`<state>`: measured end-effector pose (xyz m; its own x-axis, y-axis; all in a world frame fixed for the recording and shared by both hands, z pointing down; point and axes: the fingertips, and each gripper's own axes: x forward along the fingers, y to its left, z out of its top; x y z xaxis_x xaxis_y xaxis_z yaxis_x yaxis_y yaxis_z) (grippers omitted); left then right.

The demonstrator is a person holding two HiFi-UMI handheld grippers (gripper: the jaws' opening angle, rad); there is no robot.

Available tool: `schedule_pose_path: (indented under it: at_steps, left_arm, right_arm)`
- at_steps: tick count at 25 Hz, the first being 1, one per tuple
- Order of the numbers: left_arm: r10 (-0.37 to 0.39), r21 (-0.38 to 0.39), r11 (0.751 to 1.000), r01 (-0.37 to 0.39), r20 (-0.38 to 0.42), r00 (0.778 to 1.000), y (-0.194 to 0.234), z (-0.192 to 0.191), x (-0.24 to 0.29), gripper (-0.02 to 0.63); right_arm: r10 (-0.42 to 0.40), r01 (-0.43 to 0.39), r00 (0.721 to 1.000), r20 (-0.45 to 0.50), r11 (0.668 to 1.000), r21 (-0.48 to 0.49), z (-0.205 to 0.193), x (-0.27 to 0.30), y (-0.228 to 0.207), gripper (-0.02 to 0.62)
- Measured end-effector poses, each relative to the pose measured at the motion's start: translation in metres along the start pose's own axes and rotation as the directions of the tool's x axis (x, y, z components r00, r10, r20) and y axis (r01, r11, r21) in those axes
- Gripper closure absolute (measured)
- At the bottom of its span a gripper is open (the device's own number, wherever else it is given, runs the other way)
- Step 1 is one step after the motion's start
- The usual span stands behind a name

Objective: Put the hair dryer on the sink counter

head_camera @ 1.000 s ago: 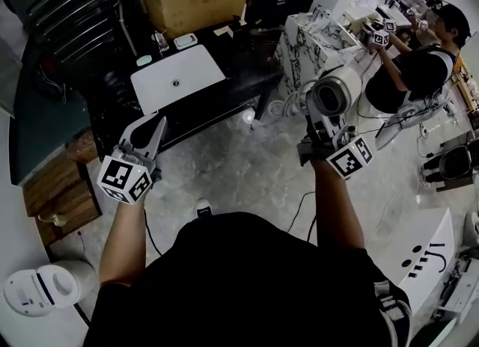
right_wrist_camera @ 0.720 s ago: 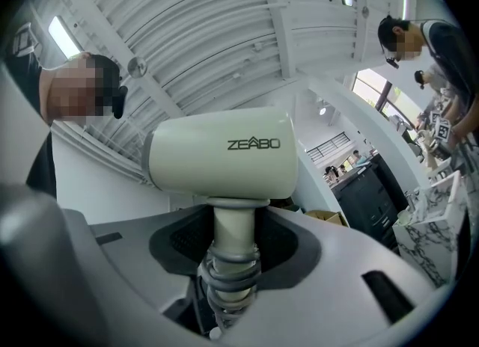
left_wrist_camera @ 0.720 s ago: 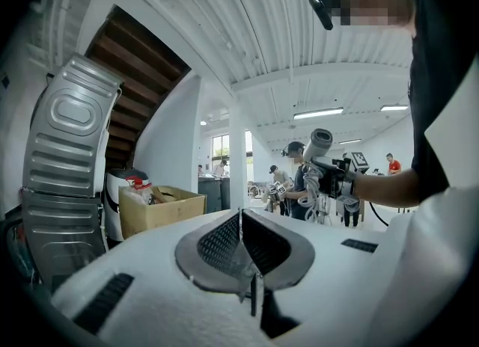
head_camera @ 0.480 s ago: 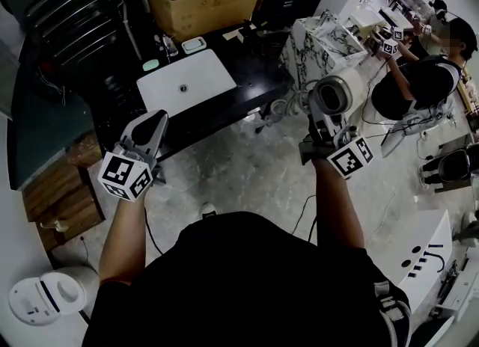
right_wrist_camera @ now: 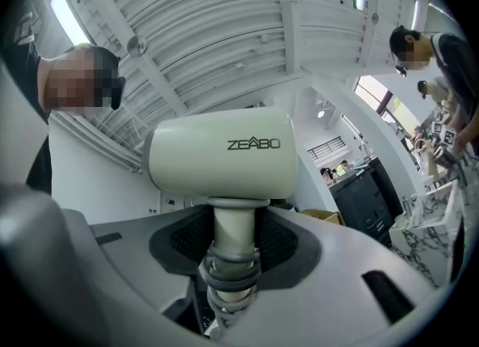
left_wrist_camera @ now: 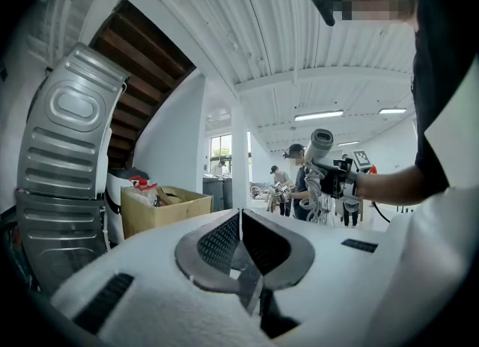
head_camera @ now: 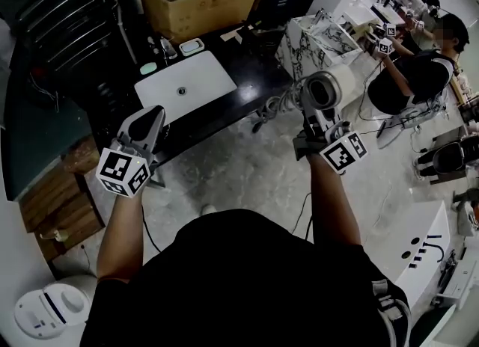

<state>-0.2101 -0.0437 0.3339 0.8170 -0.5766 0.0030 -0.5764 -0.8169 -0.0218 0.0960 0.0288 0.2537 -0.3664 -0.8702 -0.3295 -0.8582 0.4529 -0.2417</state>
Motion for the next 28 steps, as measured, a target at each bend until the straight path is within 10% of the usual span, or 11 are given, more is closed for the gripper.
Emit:
schedule_pose_path:
  at_steps: [28]
  left_arm:
    - [-0.056,0.012,0.998,0.056,-0.004,0.998,0.036,-0.003,0.012,0.583]
  right_arm:
    - [-0.051,0.050,0.998,0.032,0.998,0.025,-0.022,0.028,-0.003,0.430]
